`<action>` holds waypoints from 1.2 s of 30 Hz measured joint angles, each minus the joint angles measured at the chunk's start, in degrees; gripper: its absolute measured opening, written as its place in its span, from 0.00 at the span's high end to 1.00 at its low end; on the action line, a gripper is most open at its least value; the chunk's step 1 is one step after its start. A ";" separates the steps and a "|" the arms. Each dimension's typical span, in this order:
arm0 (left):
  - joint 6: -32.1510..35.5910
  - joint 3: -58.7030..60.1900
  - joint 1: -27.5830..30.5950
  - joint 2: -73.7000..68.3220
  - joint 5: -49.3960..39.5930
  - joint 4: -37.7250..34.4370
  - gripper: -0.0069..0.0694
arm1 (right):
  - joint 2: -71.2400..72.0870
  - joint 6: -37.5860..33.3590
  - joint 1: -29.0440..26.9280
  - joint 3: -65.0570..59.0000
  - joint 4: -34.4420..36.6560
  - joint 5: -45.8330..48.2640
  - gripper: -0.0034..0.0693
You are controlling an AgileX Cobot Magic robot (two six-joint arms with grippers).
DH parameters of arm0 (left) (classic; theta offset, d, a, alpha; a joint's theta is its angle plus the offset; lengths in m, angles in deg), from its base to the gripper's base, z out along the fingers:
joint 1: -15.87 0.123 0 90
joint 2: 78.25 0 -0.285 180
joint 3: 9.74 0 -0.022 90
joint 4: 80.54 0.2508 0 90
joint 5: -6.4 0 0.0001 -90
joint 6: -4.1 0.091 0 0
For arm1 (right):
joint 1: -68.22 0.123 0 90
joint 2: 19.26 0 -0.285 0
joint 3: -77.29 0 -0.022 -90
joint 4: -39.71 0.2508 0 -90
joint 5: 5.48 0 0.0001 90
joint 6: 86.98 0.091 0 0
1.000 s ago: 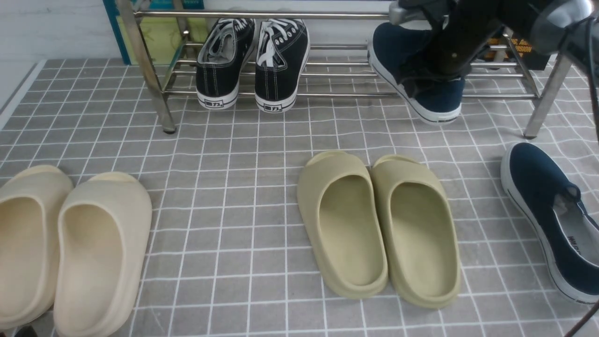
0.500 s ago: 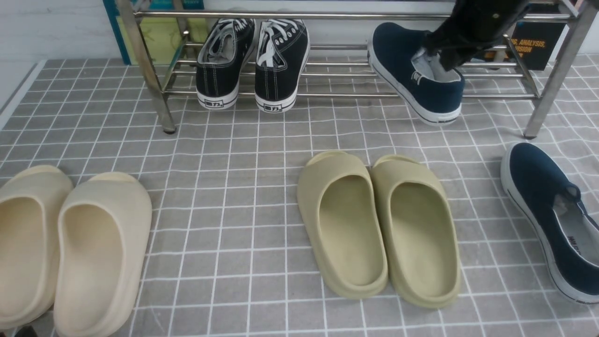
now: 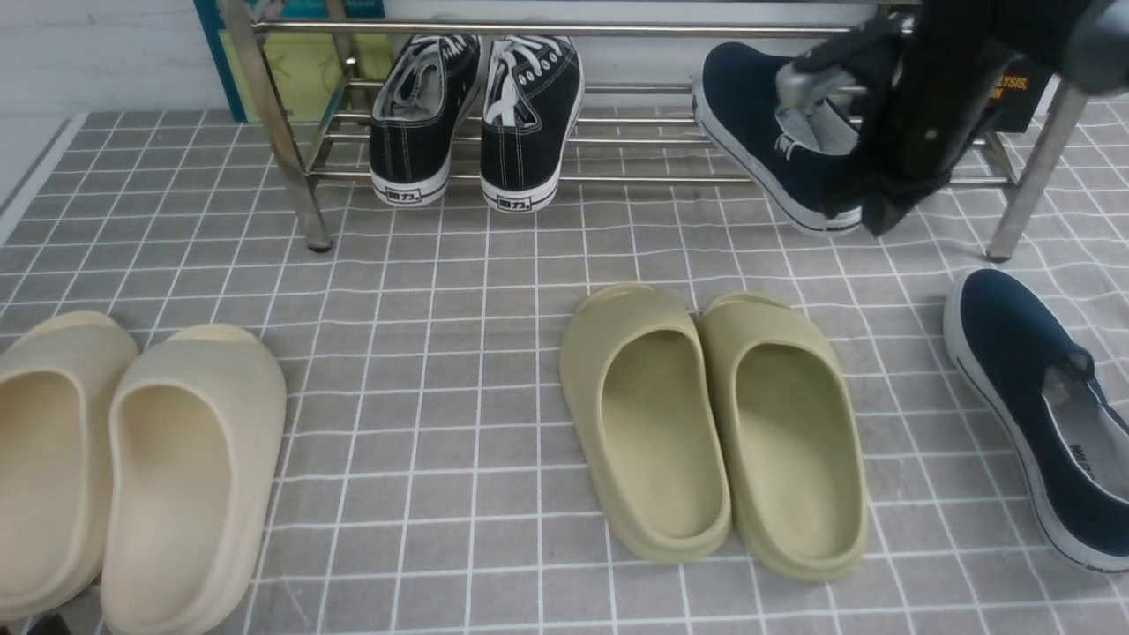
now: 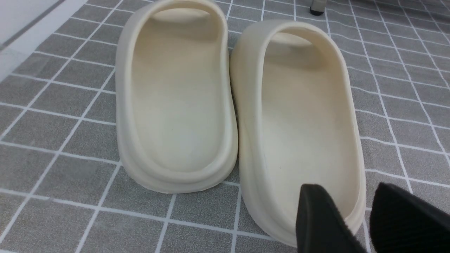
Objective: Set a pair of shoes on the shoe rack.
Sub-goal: Use the right arm to put a shoe into the shoe rack
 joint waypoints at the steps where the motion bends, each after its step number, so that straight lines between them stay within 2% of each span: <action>1: 0.00 0.00 0.00 0.00 0.00 0.00 0.60 | -0.57 0.00 0.00 0.00 0.05 -1.35 0.96; 6: 0.00 0.00 0.00 0.00 0.00 0.00 0.60 | -1.30 1.35 0.00 -0.33 0.14 -4.10 0.96; 11: 0.00 0.00 0.00 0.00 0.00 0.00 0.60 | -1.30 2.42 0.00 -0.48 2.83 -12.40 0.95; 23: 0.00 0.00 0.00 0.00 0.00 0.00 0.60 | -1.48 2.57 0.00 0.86 9.00 -14.69 0.92; 28: 0.00 0.00 0.00 0.00 0.00 0.00 0.60 | -1.54 2.62 0.00 0.86 11.06 -14.90 0.72; 29: 0.00 0.00 0.00 0.00 0.00 0.00 0.60 | -1.54 2.62 0.00 0.86 11.46 -14.82 0.65; 30: 0.00 0.00 0.00 0.00 0.00 0.00 0.60 | -1.39 2.62 0.00 0.86 12.46 -14.27 0.54; 31: 0.00 0.00 0.00 0.00 0.00 0.00 0.60 | -1.30 2.62 0.00 0.86 12.65 -14.09 0.52; 32: 0.00 0.00 0.00 0.00 0.00 0.00 0.60 | -0.64 2.62 0.00 0.86 13.30 -12.36 0.41; 33: 0.00 0.00 0.00 0.00 0.00 0.00 0.60 | -0.51 2.62 0.00 0.86 13.44 -12.02 0.39; 34: 0.00 0.00 0.00 0.00 0.00 0.00 0.60 | 0.54 2.62 0.00 0.91 13.71 -8.37 0.31; 36: 0.00 0.00 0.00 0.00 0.00 0.00 0.60 | 2.44 2.62 0.00 1.13 13.77 -2.35 0.23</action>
